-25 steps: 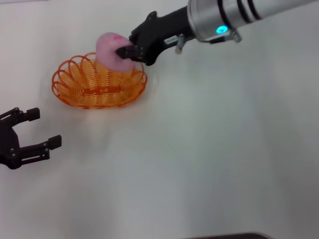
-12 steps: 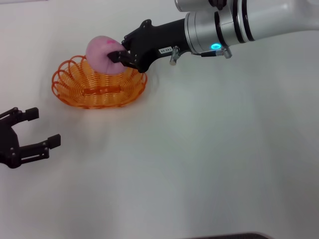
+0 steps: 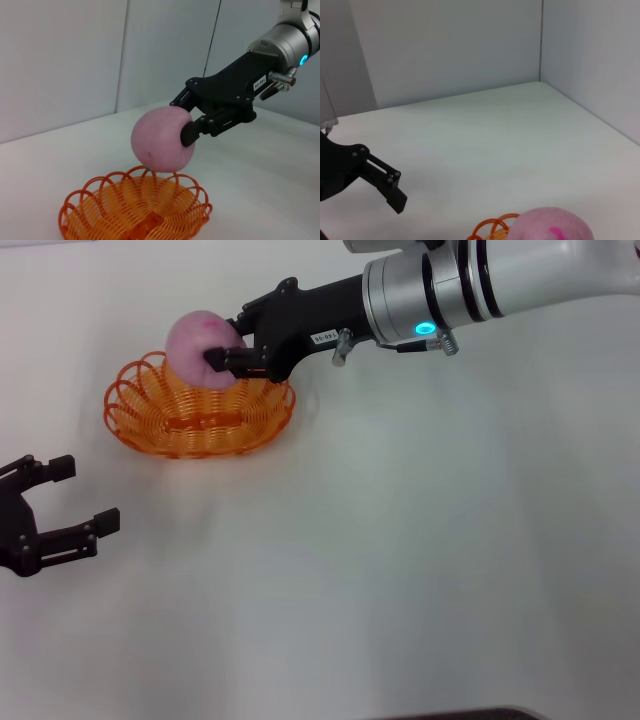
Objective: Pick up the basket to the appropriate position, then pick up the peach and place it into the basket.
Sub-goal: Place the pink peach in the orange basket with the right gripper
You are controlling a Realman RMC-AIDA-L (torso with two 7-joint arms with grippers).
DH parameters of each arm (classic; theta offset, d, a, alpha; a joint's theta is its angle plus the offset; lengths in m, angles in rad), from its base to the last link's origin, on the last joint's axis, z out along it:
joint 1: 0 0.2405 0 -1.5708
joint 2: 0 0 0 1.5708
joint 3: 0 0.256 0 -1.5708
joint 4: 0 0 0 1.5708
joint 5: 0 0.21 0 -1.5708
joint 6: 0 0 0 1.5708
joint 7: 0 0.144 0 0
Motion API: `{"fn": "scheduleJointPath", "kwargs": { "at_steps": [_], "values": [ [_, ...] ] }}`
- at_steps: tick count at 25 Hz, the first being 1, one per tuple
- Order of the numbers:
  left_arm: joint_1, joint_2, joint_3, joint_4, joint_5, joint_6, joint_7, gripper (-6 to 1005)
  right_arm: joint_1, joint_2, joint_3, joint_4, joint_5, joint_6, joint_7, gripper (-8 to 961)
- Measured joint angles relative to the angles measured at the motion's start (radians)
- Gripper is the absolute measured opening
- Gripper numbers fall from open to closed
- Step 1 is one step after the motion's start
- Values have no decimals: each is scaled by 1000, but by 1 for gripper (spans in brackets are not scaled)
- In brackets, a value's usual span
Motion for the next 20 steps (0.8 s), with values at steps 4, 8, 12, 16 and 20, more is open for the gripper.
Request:
{"fn": "scheduleJointPath", "kwargs": {
  "at_steps": [4,8,12,16,20],
  "values": [
    [0,-1,0,0,-2,0,0,905,1,0,-6,0,0,4,8,237],
    [0,-2,0,0,-2,0,-1,905,2,0,-15,1,1,5,8,436],
    [0,-2,0,-3,-2,0,-1,905,3,0,-21,1,1,7,8,617],
    [0,-2,0,-4,-2,0,-1,905,5,0,-23,1,1,7,8,778],
    [0,-2,0,-5,-2,0,-1,905,5,0,-23,-3,1,7,9,924]
  ]
}}
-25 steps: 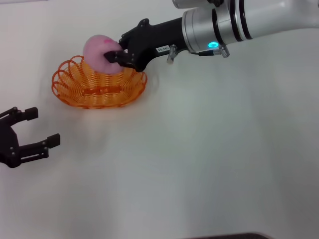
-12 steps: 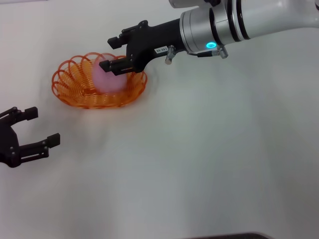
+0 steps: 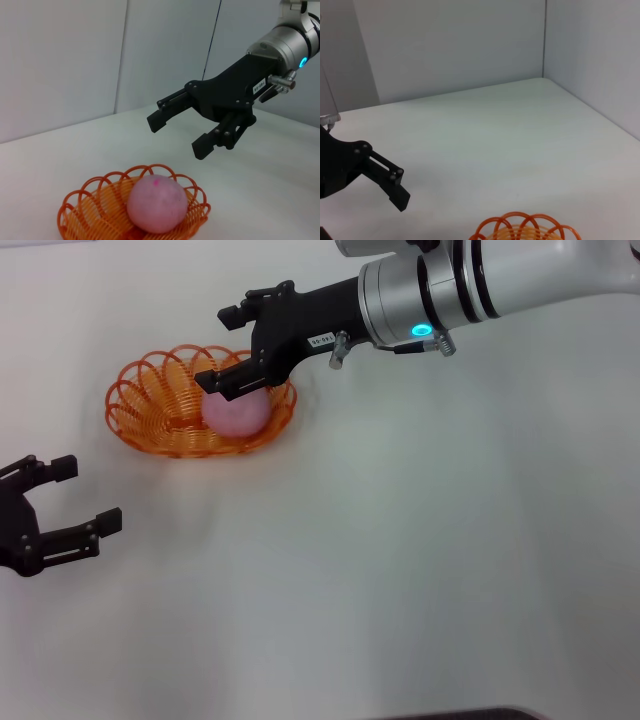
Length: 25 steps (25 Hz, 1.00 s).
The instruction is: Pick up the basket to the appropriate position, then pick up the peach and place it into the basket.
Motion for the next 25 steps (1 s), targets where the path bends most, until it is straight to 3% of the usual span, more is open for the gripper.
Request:
{"fn": "scheduleJointPath", "kwargs": {
  "at_steps": [8,11,15,21,25],
  "values": [
    [-1,2,0,-3,1,0,0,905,-5,-1,2,-11,12,-24,2,927],
    [-1,2,0,-3,1,4,0,905,-16,-10,3,-39,-4,-54,43,926],
    [-1,2,0,-3,4,5,0,905,-57,-16,5,-158,-106,-126,147,925],
    [-1,2,0,-3,5,6,-1,905,-179,-23,15,-425,-224,-247,280,923],
    [-1,3,0,0,7,7,-10,905,-226,-34,71,-525,-303,-358,327,921]
  ]
}}
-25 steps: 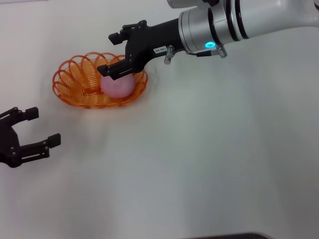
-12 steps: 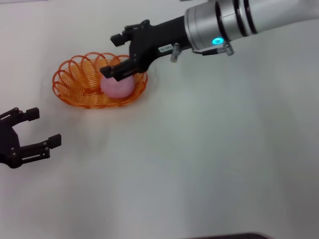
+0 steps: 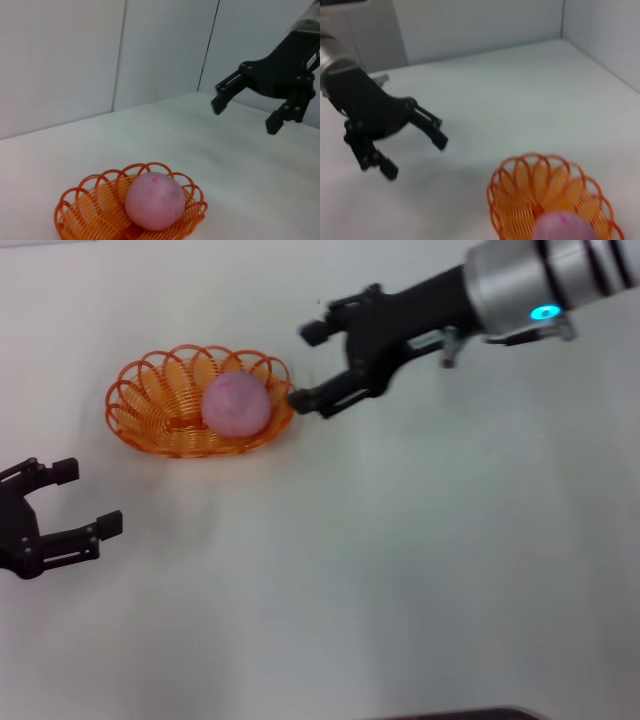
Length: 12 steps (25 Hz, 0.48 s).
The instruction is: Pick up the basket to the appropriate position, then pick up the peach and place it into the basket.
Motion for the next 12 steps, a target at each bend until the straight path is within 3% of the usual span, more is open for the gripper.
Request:
{"fn": "scheduleJointPath", "kwargs": {
  "at_steps": [7,12],
  "values": [
    [-5,0,0,3,0,1,-11,905,-18,-5,106,-13,-84,-91,0,918],
    [-10,0,0,6,-4,2,-13,905,-66,16,174,-13,-69,-94,-90,916]
  ]
}}
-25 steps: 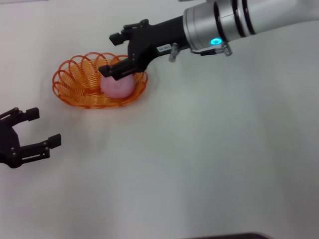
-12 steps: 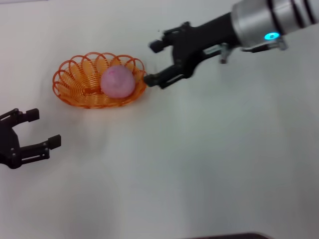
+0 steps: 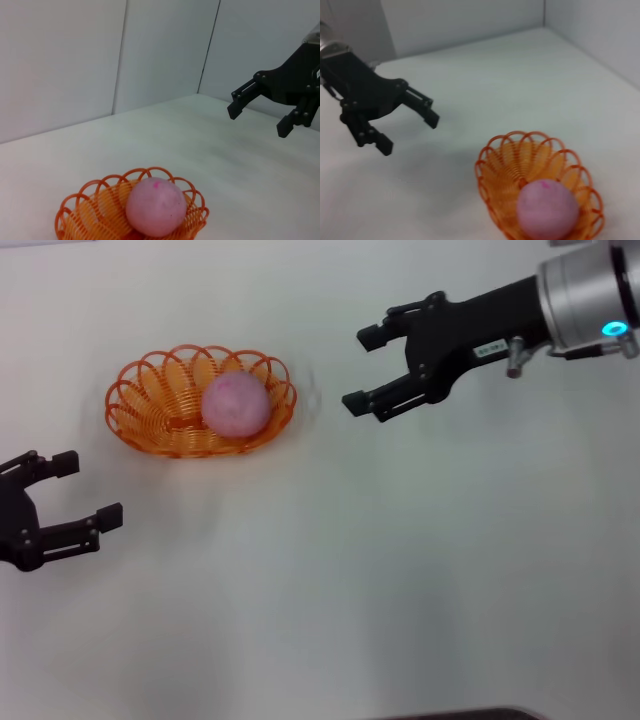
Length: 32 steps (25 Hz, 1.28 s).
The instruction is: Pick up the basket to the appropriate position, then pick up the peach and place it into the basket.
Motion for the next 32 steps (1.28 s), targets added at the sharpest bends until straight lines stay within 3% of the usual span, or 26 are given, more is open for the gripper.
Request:
{"fn": "scheduleJointPath", "kwargs": {
  "at_steps": [7,13,19,32],
  "values": [
    [-1,0,-3,-11,-5,-7,3,904,-122,2,74,88,135,-10,-232,916],
    [-2,0,-5,-47,-7,-20,20,904,-199,2,135,253,218,-25,-503,916],
    [2,0,-20,-81,-7,-48,50,905,-208,-3,214,377,243,-32,-623,916],
    [16,-1,-59,-83,-25,-46,83,904,-193,0,238,393,243,-30,-623,916]
  ]
}}
